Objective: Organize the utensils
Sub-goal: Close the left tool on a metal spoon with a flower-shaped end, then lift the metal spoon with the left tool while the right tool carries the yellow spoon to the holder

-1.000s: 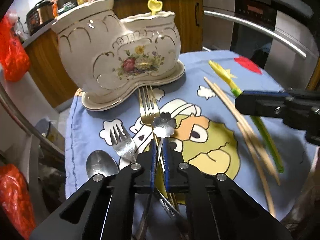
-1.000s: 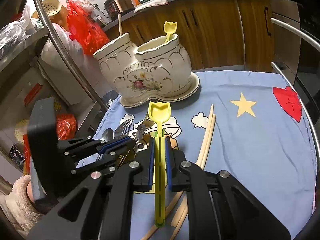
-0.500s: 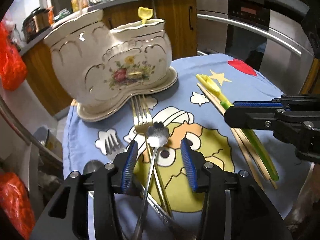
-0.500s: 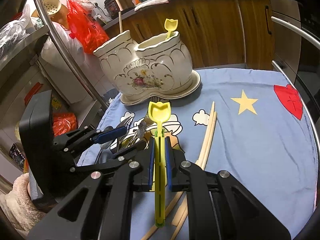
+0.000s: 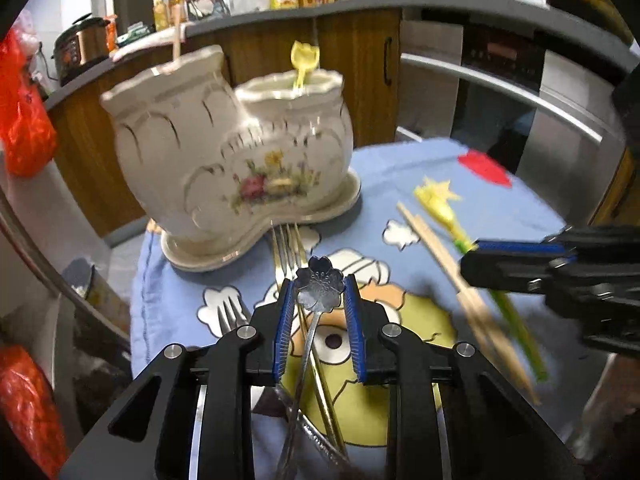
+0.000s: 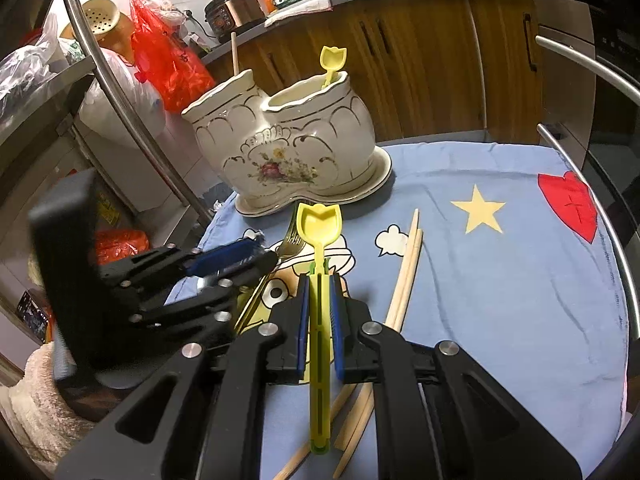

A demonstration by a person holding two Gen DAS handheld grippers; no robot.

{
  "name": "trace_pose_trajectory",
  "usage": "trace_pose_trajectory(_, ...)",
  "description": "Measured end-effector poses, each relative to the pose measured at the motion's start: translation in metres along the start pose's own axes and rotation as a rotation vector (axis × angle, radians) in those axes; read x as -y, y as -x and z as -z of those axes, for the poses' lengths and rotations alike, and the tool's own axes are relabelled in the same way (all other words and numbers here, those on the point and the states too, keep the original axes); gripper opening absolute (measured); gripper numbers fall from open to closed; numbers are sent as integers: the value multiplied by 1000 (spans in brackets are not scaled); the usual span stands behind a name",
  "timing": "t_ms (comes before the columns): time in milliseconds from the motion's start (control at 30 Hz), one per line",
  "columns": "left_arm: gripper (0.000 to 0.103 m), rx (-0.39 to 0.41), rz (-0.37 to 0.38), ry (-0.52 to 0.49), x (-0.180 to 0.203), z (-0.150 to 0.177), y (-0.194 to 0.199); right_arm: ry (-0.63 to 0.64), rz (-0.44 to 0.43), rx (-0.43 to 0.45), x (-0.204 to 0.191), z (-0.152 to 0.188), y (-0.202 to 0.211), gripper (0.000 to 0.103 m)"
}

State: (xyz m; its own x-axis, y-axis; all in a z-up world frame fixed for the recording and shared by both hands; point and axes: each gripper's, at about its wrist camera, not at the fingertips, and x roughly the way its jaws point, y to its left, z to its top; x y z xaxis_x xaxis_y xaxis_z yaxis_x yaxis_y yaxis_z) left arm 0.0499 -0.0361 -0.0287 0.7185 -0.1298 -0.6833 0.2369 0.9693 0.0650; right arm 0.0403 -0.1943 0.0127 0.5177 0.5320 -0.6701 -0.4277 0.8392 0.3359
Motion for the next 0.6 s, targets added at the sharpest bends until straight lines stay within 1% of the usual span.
trace_pose_trajectory(33, 24, 12, 5, 6, -1, -1, 5, 2, -1, 1, -1, 0, 0, 10)
trace_pose_trajectory(67, 3, 22, 21, 16, -3, -2, 10, 3, -3, 0, -1, 0, 0, 10)
trace_pose_trajectory(167, 3, 36, 47, 42, -8, -6, 19, 11, -5, 1, -3, 0, 0, 10)
trace_pose_trajectory(367, 3, 47, 47, 72, -14, -4, 24, 13, -4, 1, -4, -1, 0, 10)
trace_pose_trajectory(500, 3, 81, 59, 92, -18, -6, 36, 21, 2, 8, -5, -2, 1, 10)
trace_pose_trajectory(600, 3, 126, 66, 94, -20, -11, 53, 24, 10, 23, -4, -6, 4, 10)
